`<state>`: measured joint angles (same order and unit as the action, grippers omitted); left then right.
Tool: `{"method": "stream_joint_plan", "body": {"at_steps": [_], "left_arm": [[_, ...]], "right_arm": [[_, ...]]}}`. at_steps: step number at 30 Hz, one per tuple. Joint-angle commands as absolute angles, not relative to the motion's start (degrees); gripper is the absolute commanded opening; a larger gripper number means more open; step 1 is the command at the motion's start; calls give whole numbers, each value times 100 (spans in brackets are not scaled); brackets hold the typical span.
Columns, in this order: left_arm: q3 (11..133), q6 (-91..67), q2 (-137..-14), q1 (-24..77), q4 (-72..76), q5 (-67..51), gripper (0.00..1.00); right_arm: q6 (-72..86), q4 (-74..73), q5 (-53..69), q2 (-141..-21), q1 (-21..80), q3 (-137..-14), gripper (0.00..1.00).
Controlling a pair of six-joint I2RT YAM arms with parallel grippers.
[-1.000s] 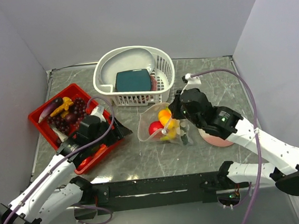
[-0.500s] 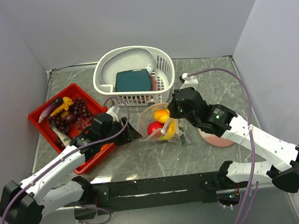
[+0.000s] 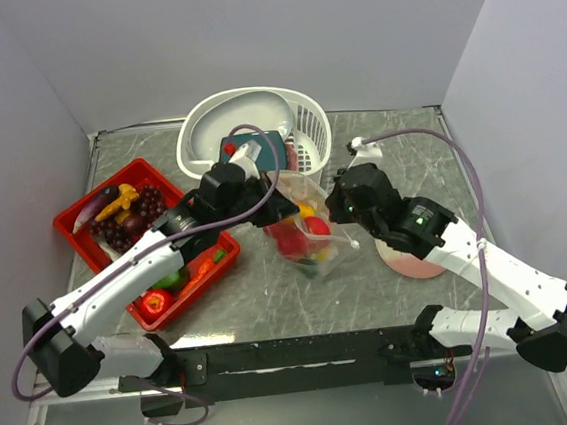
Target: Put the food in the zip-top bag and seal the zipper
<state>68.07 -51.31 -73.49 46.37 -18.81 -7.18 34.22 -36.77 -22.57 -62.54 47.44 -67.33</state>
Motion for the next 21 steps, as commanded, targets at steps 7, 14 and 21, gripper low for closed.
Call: {"method": "stream_joint_plan", "body": {"at_steps": [7, 14, 21], "left_arm": [[6785, -5036, -7726, 4606, -2461, 217, 1], [6653, -5273, -7444, 4395, -2698, 431, 6], [6829, -5747, -6988, 4132, -3916, 1273, 75]], "right_arm": [[3033, -3278, -1467, -6029, 3683, -6592, 0], [3041, -2892, -756, -5845, 3700, -6197, 0], [2927, -2576, -388, -5862, 3691, -6030, 0]]}}
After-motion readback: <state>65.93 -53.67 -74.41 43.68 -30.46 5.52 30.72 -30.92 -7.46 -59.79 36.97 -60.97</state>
